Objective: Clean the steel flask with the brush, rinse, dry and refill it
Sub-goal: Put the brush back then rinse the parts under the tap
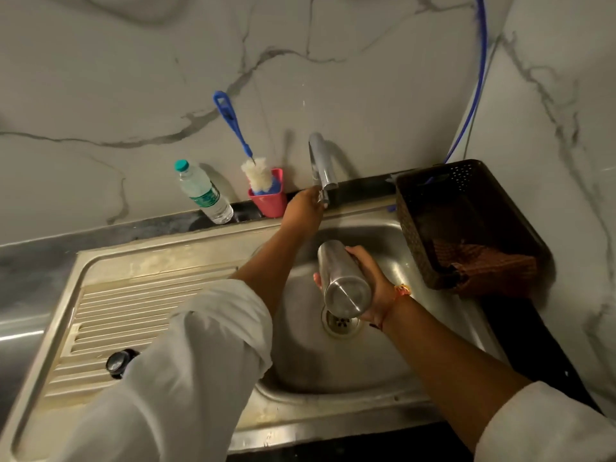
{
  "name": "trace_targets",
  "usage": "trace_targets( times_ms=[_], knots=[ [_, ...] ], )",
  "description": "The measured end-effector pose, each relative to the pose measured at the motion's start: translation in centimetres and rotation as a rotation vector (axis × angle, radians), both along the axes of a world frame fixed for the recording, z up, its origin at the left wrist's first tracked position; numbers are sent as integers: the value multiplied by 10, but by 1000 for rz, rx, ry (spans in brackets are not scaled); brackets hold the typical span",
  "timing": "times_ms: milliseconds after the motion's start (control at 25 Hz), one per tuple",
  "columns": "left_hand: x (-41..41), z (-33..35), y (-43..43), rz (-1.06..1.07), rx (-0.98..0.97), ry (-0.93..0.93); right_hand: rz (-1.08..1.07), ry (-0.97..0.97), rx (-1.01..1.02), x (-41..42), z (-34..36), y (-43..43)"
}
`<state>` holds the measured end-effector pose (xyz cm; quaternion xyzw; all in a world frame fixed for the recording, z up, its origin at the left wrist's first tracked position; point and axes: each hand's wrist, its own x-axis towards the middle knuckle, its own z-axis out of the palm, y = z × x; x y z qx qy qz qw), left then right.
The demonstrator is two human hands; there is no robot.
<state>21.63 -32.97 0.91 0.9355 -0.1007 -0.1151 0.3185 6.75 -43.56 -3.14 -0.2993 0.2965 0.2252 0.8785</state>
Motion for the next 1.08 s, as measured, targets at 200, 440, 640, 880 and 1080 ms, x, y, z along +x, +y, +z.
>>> trace_targets(
  times_ms=[200, 440, 640, 880, 1080],
  knots=[
    [26, 2, -21, 100, 12, 0, 40, -39, -91, 20, -1, -5],
    [34, -26, -12, 294, -253, 44, 143, -63, -345, 33, -18, -6],
    [43, -45, -3, 503, -596, 305, 117, -73, -436, 42, -25, 5],
    [45, -48, 0, 590, -703, 548, 8, 8, -405, 57, -32, 17],
    [13, -48, 6, 429, -349, 638, -291, -86, -395, 70, -26, 9]
  ],
)
